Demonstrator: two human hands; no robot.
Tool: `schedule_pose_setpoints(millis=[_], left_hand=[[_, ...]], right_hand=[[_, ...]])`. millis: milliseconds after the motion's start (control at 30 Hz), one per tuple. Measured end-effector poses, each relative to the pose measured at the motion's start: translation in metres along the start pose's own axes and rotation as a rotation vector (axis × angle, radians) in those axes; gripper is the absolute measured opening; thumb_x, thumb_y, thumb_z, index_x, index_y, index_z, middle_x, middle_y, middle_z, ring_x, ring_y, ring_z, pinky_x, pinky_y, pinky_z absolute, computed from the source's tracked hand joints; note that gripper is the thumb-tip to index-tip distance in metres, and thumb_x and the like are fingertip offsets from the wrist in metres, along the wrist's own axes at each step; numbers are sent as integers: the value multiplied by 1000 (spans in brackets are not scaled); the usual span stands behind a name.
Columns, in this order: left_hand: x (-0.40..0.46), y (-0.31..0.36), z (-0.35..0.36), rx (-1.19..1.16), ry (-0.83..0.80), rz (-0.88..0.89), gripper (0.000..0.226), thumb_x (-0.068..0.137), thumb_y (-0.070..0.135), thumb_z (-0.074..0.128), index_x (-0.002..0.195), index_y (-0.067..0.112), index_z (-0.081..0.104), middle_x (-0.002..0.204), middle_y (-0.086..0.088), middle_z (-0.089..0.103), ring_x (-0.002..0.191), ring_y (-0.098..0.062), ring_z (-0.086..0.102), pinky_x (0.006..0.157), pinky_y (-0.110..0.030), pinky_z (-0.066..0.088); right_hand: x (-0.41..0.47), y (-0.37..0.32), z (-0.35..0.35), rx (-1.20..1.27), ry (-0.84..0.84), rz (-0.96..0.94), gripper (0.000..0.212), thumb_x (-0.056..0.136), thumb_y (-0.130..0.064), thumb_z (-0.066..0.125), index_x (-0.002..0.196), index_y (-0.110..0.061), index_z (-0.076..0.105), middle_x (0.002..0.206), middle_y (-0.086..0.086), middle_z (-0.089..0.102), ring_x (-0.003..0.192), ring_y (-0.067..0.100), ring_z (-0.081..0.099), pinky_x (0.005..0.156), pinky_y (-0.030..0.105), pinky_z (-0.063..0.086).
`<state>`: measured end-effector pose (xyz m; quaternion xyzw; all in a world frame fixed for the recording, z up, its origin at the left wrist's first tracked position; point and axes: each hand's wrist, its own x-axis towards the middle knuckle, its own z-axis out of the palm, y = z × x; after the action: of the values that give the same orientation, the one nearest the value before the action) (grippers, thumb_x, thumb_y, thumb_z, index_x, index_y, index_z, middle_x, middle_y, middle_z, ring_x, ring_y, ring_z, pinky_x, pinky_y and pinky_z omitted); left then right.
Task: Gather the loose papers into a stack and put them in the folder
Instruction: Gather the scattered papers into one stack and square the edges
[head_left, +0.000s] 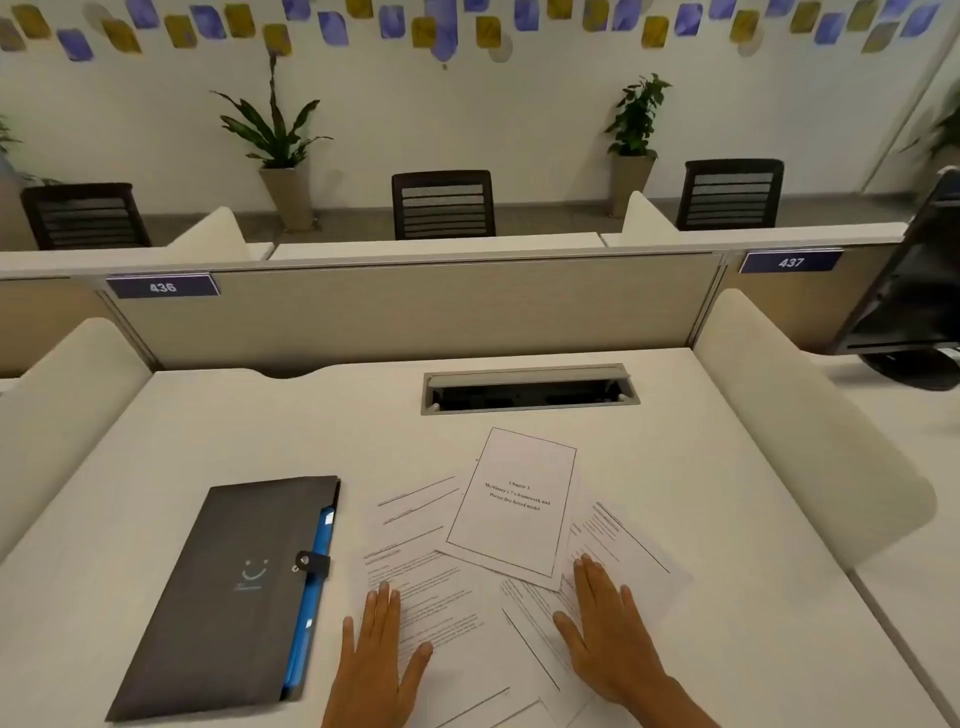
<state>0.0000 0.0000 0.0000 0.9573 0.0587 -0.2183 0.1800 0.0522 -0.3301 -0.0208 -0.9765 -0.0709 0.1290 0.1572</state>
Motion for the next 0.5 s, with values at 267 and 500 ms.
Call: schedule_pose_setpoints(millis=[267, 500], left_hand=[[0, -9, 15, 18, -13, -12, 135, 55, 92, -20, 145, -8, -30, 159, -8, -40, 104, 15, -67, 124, -47, -16], [5, -24, 23, -245, 67, -43, 108, 85, 81, 34, 159, 29, -25, 174, 5, -10, 160, -26, -10, 126, -57, -9]], right_hand=[[-5, 4, 14, -88, -22, -18, 84, 107, -61, 20, 168, -10, -7, 177, 2, -18, 165, 17, -13, 133, 45, -8], [-2, 4, 11, -82, -42, 9, 83, 106, -62, 19, 170, -13, 1, 179, 1, -8, 166, 18, -6, 133, 48, -4]])
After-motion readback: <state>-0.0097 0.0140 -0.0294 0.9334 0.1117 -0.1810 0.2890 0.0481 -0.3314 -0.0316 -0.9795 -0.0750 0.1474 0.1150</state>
